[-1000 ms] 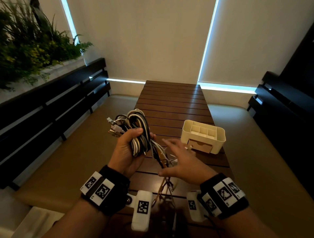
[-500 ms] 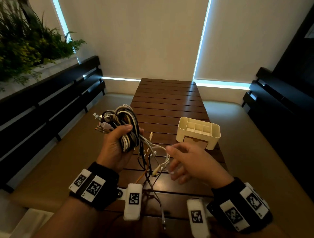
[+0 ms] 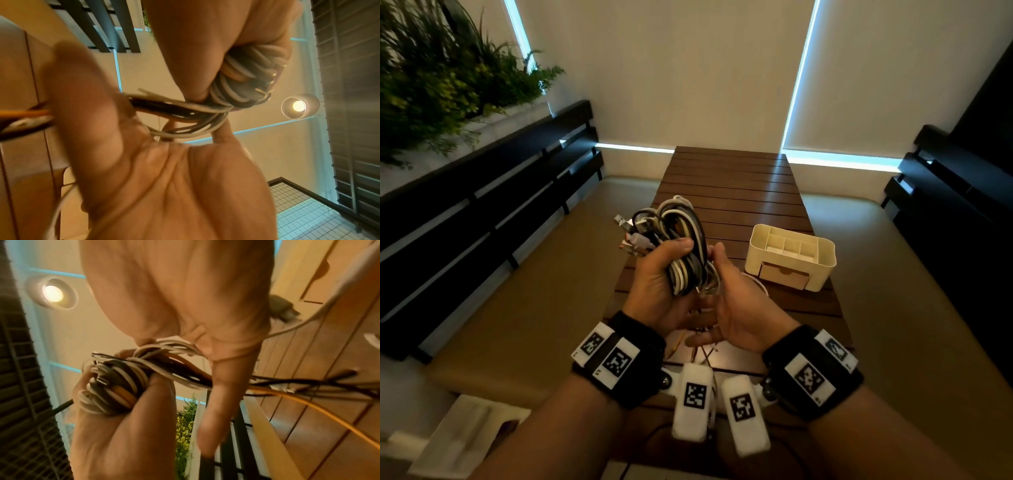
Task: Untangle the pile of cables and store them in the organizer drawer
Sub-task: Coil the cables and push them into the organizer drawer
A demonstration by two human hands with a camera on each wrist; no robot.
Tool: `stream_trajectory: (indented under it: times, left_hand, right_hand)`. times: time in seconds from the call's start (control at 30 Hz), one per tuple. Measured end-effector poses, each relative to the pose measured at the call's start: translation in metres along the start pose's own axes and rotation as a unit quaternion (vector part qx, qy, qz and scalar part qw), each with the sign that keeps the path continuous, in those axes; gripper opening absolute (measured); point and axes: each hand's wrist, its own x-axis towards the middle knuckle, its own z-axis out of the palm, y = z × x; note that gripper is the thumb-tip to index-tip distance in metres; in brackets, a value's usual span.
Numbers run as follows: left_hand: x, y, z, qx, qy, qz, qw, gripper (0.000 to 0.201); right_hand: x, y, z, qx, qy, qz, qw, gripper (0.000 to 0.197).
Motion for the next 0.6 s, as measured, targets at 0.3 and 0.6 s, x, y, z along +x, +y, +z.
stream_trajectory:
  times: [0.3,0.6]
  left_hand:
    - [-0.019,-0.023,-0.001,-0.02,-0.038,-0.022,0.999,0.049]
    - [-0.044,-0.029,-0.012,0.0,0.036,-0.037,0.999,0.039]
  right_hand:
    - [0.012,-0.006,-0.004,0.16,0.162,-0.085,0.97,0.036]
    - [0.003,-0.001,-0.015,0.066,0.22,-0.195,0.954,0.023]
